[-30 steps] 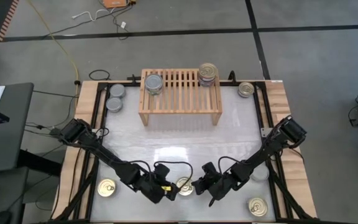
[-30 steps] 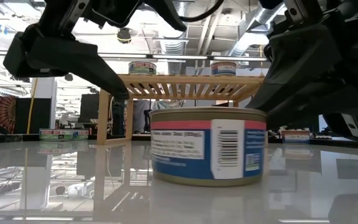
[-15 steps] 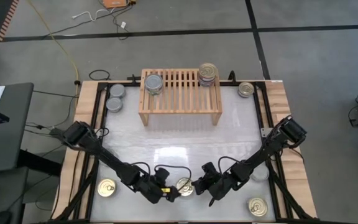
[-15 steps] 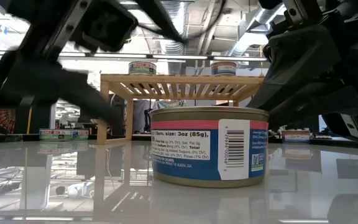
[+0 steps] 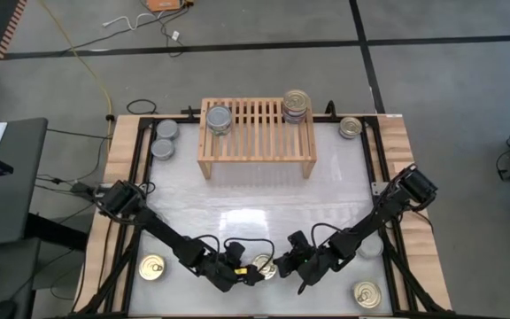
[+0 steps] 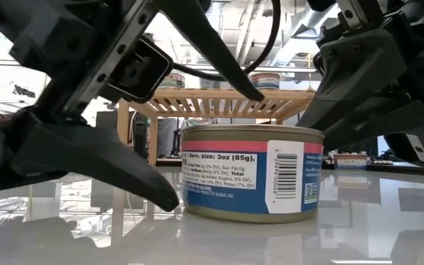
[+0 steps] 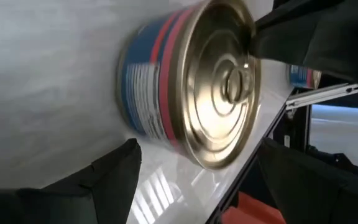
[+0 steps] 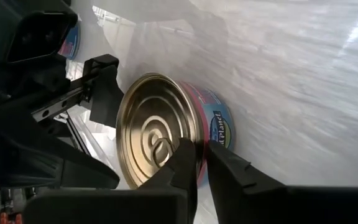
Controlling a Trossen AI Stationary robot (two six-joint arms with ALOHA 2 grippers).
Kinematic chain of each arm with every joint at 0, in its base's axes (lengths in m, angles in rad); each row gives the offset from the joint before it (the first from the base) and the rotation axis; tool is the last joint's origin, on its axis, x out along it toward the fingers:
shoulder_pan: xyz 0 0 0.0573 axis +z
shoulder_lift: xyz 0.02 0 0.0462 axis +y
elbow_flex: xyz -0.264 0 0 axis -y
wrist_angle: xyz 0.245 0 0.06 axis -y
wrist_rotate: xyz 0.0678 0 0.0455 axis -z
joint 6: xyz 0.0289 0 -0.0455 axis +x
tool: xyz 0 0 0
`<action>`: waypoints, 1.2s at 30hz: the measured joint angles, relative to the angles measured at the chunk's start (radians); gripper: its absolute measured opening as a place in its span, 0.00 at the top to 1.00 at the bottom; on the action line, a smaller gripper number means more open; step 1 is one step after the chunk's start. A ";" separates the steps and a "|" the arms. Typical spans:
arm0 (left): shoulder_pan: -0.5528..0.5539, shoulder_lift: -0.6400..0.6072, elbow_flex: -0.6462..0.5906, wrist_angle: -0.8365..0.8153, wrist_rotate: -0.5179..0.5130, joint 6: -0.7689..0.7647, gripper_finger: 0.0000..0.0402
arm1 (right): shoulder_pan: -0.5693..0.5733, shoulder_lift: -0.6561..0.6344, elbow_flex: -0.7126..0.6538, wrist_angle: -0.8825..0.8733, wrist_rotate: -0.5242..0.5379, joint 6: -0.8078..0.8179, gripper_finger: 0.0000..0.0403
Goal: Stack canned seafood by type on shelf
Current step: Put the blue-pink tuna can on the shelf
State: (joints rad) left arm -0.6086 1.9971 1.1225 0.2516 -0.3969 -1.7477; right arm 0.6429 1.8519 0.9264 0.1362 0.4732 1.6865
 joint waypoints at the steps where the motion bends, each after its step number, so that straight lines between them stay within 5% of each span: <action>1: 0.000 0.001 0.000 -0.001 0.000 0.000 0.22 | 0.001 0.000 0.000 -0.001 0.000 0.000 0.85; 36: 0.051 0.001 0.000 0.029 -0.001 0.000 0.23 | -0.004 0.002 -0.002 -0.006 -0.026 -0.008 0.92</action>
State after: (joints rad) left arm -0.5577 1.9984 1.1225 0.2802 -0.3982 -1.7482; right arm 0.6392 1.8538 0.9245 0.1302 0.4473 1.6785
